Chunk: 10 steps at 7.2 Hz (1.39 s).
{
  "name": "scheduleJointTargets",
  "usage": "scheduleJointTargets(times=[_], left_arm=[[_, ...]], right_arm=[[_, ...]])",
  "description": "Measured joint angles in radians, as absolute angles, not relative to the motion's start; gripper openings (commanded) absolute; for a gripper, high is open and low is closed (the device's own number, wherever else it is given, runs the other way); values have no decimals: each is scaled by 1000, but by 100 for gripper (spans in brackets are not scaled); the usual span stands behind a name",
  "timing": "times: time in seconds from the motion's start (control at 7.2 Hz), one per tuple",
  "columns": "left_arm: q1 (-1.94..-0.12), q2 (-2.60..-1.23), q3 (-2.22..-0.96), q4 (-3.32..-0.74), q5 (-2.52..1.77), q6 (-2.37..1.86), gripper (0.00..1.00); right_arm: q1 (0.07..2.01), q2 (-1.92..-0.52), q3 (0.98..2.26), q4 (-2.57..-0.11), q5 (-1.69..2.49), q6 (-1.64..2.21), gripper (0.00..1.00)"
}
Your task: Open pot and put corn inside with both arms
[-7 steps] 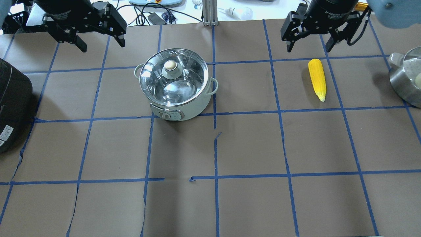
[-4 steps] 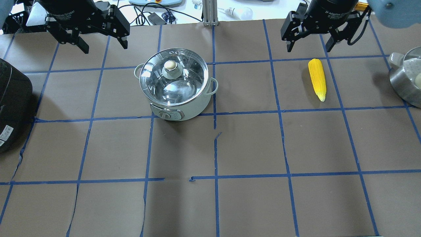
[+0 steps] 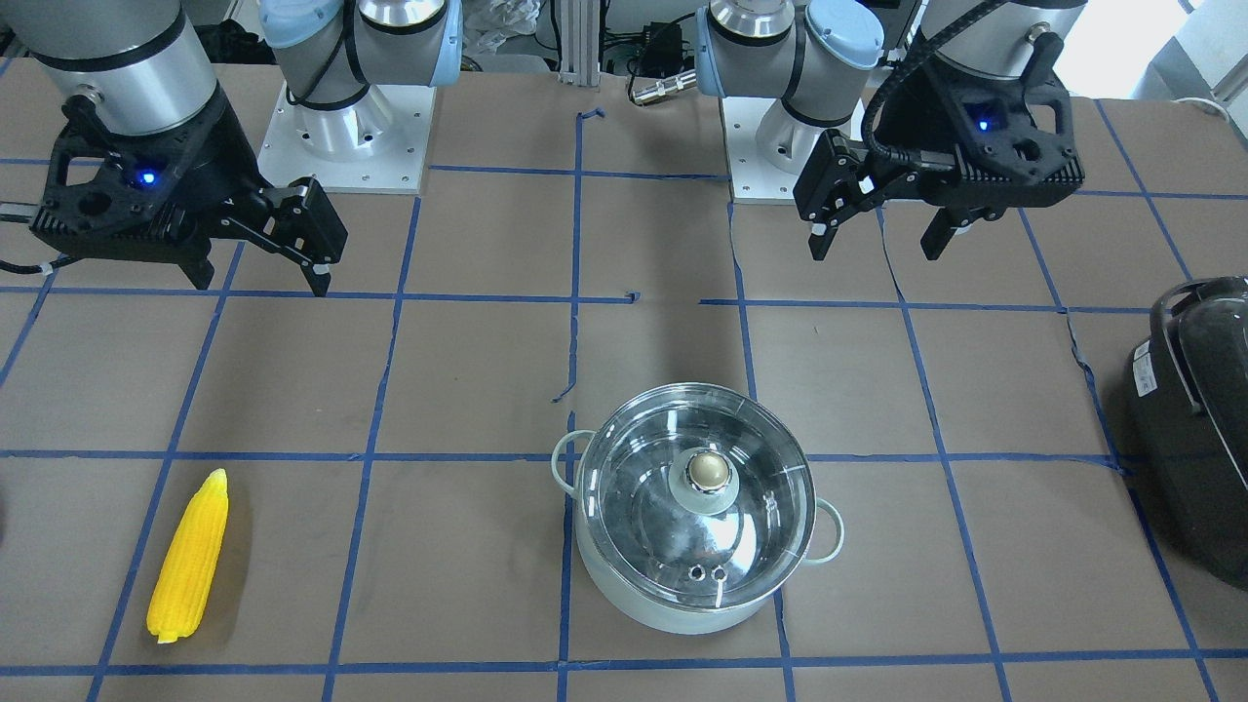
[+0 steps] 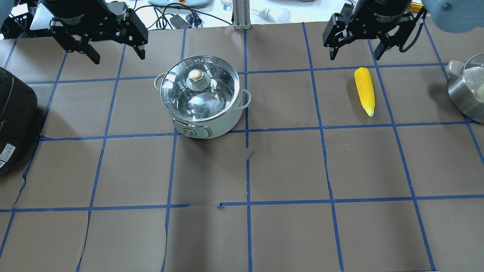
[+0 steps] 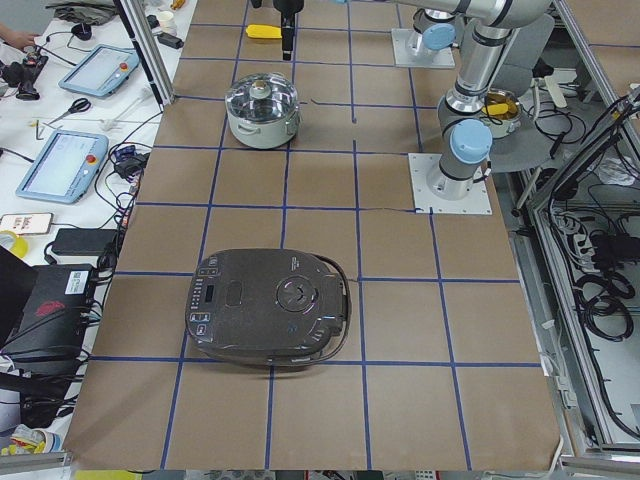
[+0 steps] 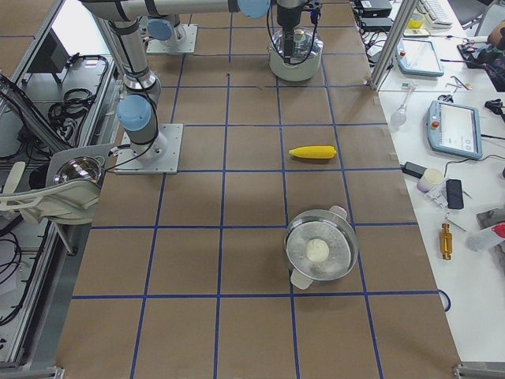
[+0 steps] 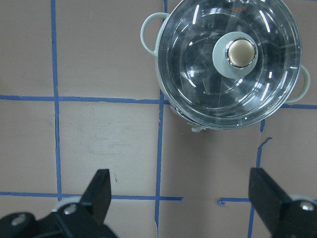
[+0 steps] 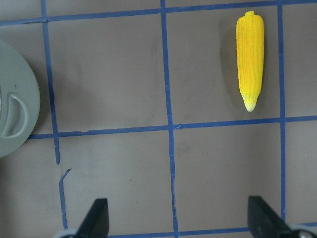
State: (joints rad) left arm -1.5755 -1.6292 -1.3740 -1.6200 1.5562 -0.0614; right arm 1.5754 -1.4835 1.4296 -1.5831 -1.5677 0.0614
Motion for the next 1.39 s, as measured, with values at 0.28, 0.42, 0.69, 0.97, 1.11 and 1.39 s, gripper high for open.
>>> scheduleJointTargets(times=[0.28, 0.42, 0.69, 0.97, 1.11, 1.39], left_arm=[[-1579, -1671, -1378, -1576, 1548, -65, 100], [-1586, -1728, -1382, -1512, 1522, -89, 100], [-1637, -1853, -1386, -1376, 1467, -162, 100], [-1693, -1940, -1389, -1301, 1497, -239, 100], [-1714, -1966, -1393, -1271, 1513, -269, 100], [-1730, -2000, -1409, -1224, 1538, -287, 100]], right_arm=[[1575, -1484, 1430, -1583, -1568, 61, 100], [1575, -1484, 1429, -1583, -1568, 61, 100], [1575, -1484, 1429, -1583, -1568, 61, 100], [1575, -1483, 1429, -1583, -1568, 61, 100], [1575, -1483, 1429, -1583, -1568, 61, 100], [1575, -1484, 1429, -1583, -1568, 61, 100]])
